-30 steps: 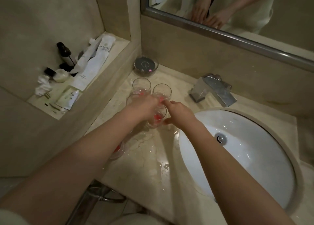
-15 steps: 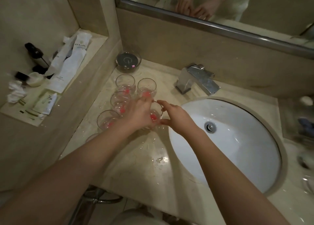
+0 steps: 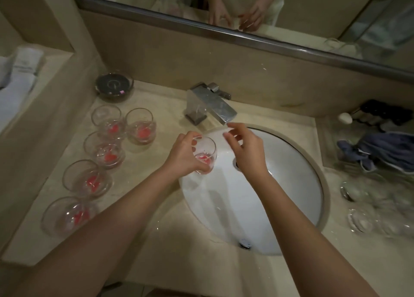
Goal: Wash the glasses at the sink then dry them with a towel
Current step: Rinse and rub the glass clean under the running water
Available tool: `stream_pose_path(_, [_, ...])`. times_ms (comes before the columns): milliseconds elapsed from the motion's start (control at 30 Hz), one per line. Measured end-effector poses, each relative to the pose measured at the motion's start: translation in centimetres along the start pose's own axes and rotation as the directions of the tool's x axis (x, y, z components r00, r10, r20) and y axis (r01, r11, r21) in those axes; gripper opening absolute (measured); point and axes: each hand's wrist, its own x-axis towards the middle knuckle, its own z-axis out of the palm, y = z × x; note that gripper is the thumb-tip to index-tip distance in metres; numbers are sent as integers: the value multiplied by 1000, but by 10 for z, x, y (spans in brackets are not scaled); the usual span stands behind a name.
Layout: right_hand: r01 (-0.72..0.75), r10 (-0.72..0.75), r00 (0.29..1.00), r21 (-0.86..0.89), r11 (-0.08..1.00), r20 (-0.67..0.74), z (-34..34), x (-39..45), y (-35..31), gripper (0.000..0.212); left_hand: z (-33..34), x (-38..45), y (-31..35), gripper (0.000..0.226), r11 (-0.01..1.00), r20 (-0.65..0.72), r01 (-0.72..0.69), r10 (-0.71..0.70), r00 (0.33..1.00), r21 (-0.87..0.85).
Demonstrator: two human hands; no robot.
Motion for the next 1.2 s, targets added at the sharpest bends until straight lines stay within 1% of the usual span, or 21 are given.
stream_pose_path(100, [-56,69,991,115,992,-113,-5,35,5,27,11,9,1,87,1000,7,26,-26,1000,-6])
stream_pose_path(200, [-115,140,982,188,976,-128,-1,75,10,31,18,19,2,89,999,5,44,-44,999,-27])
stream_pose_path(300, [-173,195,979,275,946,-55,7,105,12,37,23,29,5,91,998,9,55,-55,998,-35])
stream_pose_path(400, [-211,213,977,313,926,28,18,125,18,41,26,38,7,90,995,8,69,-69,998,-71])
stream_pose_path(500, [-245,226,970,413,877,95,23,136,23,40,29,44,9,87,993,7,68,-68,998,-96])
stream_pose_path(700, [-238,194,971,473,848,140,23,145,28,30,32,48,11,87,992,14,63,-62,998,-111])
stream_pose_path(800, [-259,218,966,502,825,138,27,144,32,26,33,49,12,88,990,15,71,-70,997,-121])
stream_pose_path(933, [-267,231,964,511,817,134,26,147,32,28,33,52,14,85,989,-6,74,-76,997,-129])
stream_pose_path(1200, [-278,236,961,520,808,147,23,155,33,31,34,58,19,83,980,-3,100,-102,995,-171])
